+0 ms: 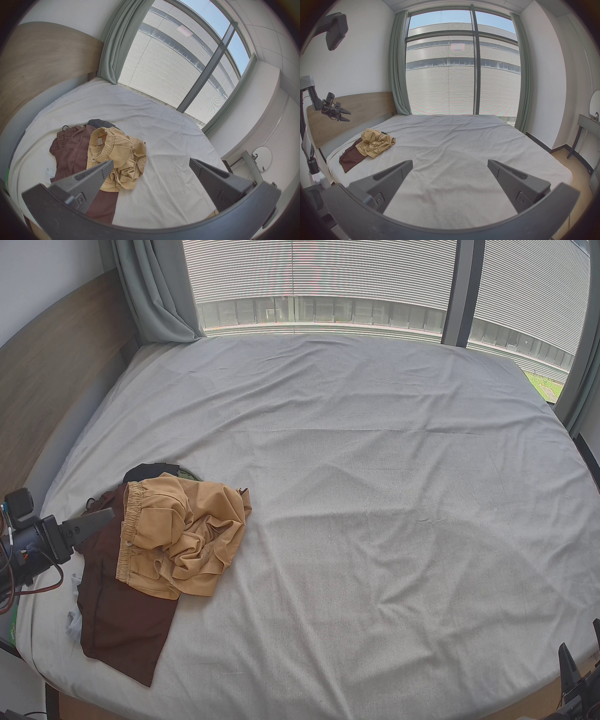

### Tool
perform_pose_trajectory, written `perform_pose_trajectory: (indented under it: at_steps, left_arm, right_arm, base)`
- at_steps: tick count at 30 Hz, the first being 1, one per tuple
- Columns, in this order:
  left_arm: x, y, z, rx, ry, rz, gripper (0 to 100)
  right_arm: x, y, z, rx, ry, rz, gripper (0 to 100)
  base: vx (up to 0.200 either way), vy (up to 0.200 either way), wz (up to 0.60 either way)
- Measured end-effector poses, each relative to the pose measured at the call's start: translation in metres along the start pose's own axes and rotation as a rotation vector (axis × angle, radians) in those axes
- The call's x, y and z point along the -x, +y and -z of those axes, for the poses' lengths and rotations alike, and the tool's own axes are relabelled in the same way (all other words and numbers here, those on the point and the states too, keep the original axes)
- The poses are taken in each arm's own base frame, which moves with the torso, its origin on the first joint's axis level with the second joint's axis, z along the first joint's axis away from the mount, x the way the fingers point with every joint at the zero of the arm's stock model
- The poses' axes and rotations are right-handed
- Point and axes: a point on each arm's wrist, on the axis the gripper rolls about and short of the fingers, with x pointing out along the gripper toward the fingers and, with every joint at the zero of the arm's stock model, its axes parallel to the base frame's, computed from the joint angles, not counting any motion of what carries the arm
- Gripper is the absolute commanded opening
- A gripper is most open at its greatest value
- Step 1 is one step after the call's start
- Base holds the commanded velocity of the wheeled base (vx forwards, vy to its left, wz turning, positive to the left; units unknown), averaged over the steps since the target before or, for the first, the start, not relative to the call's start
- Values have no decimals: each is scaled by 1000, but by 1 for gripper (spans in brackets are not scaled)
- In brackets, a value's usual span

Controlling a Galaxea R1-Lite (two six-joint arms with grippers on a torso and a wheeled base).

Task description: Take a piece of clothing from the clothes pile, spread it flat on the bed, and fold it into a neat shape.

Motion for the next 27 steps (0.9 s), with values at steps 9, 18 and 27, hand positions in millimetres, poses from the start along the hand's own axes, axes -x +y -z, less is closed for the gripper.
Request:
perform_pose_trajectory:
  at_steps: [9, 18, 27]
  left_arm:
    - [-19, 13, -5, 28, 43, 11, 100]
    - [-42, 27, -16, 43, 62, 9, 100]
    - [-68, 44, -22, 35, 51, 15, 100]
  right_arm:
    - [0, 0, 0, -1, 0, 0, 100]
    - [0, 0, 0, -1, 0, -1, 100]
    - [0, 0, 0, -2, 0, -1, 100]
  base:
    - [0, 0, 0]
    - [0, 0, 0]
    - [0, 0, 0]
